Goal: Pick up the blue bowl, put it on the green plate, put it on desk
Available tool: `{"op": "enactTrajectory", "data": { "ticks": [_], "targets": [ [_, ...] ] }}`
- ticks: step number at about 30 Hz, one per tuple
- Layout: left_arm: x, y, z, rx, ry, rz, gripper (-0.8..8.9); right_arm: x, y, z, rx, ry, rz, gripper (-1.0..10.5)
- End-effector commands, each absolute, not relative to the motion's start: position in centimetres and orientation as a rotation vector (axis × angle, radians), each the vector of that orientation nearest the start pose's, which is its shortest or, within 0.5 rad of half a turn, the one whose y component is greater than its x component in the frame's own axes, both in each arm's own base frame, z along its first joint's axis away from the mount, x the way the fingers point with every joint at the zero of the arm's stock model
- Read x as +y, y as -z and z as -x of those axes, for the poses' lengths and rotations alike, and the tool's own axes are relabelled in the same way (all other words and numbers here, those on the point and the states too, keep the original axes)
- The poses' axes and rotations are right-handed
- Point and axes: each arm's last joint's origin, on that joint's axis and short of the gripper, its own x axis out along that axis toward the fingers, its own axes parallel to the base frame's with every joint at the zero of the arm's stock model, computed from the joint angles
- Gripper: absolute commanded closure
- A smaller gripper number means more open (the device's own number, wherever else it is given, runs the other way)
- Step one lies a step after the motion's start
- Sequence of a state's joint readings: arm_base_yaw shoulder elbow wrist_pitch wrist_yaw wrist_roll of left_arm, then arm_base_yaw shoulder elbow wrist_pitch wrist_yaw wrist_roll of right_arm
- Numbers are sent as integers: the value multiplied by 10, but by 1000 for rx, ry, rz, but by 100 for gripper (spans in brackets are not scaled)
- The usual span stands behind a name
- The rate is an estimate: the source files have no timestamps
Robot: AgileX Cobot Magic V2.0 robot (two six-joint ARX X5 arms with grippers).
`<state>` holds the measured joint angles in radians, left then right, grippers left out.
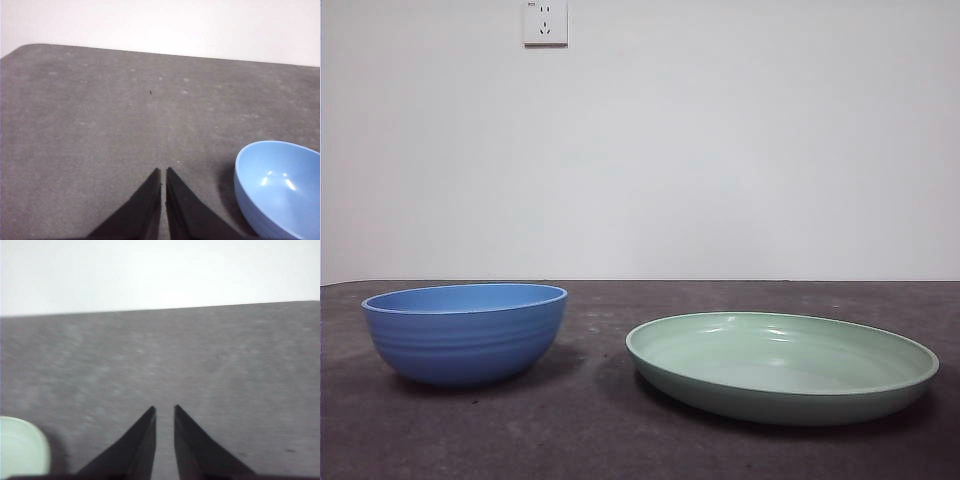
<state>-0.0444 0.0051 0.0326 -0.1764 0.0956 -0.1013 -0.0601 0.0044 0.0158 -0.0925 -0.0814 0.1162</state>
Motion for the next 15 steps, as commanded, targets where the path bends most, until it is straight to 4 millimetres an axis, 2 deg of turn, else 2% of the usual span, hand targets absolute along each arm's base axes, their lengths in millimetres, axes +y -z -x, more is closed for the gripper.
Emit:
{"op": "enactTrajectory", "data": {
  "ticks": [1,8,15],
  "targets": [
    [-8,-161,-94,163,136,158,796,-2,-167,-96,57,-66,-243,936],
    [-8,-202,-90,100,151,222,796,0,-199,-93,49,-111,-368,936],
    [-9,-255,-89,121,168,231,796,4,-244,-92,143,-210,-400,936]
  ]
}}
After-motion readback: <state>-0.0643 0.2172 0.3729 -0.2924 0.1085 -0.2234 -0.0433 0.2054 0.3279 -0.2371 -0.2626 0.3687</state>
